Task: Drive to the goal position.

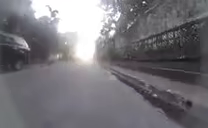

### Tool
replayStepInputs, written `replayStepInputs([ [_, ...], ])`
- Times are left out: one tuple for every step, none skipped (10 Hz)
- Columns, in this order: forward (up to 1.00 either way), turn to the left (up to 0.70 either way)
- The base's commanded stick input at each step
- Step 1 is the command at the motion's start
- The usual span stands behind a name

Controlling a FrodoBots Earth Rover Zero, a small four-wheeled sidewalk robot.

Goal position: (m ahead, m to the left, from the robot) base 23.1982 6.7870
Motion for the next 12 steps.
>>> replayStepInputs([
  [1.00,0.01],
  [1.00,0.01],
  [1.00,0.01],
  [1.00,0.01],
  [1.00,0.01],
  [1.00,0.01],
  [1.00,0.01],
  [1.00,0.01],
  [1.00,0.24],
  [1.00,0.22],
  [1.00,0.01],
  [1.00,0.01],
])
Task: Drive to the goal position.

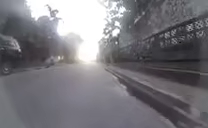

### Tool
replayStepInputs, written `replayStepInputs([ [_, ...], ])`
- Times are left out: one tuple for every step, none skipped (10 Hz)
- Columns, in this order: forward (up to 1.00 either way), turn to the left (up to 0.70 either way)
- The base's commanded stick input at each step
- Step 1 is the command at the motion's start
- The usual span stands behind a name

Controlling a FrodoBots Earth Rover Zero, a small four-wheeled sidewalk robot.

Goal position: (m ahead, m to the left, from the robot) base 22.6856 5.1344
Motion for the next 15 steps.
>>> replayStepInputs([
  [1.00,0.01],
  [1.00,0.01],
  [1.00,0.01],
  [1.00,0.01],
  [1.00,0.01],
  [1.00,0.01],
  [1.00,0.01],
  [1.00,0.01],
  [1.00,0.01],
  [1.00,0.01],
  [1.00,0.01],
  [1.00,0.01],
  [1.00,0.01],
  [1.00,0.01],
  [1.00,0.01],
])
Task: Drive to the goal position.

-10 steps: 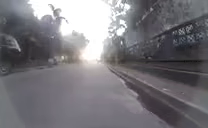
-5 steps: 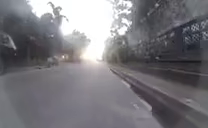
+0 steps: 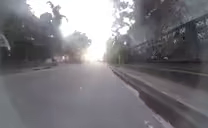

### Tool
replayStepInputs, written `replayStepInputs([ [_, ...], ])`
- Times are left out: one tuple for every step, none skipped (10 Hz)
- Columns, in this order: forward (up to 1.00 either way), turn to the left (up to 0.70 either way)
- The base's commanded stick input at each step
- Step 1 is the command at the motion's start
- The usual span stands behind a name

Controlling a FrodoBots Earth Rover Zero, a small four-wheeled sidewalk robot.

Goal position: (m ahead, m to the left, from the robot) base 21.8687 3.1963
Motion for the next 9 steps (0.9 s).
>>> replayStepInputs([
  [1.00,0.01],
  [1.00,0.01],
  [1.00,0.01],
  [1.00,0.01],
  [1.00,0.01],
  [1.00,0.01],
  [1.00,0.01],
  [1.00,0.01],
  [1.00,0.01],
])
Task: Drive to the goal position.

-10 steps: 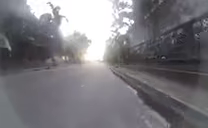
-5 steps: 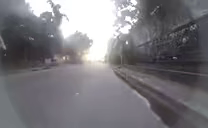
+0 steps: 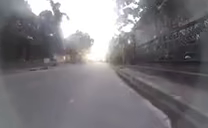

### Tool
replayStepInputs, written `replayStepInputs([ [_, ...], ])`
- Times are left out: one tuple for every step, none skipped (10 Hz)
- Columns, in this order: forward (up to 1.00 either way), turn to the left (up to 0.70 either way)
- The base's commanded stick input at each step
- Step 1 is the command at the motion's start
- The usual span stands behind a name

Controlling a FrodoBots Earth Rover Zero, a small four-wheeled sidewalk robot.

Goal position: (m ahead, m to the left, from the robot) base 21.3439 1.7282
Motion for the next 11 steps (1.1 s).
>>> replayStepInputs([
  [1.00,0.01],
  [1.00,0.01],
  [1.00,0.01],
  [1.00,0.01],
  [1.00,0.01],
  [1.00,0.01],
  [1.00,0.01],
  [1.00,0.01],
  [1.00,0.01],
  [1.00,0.01],
  [1.00,0.01],
])
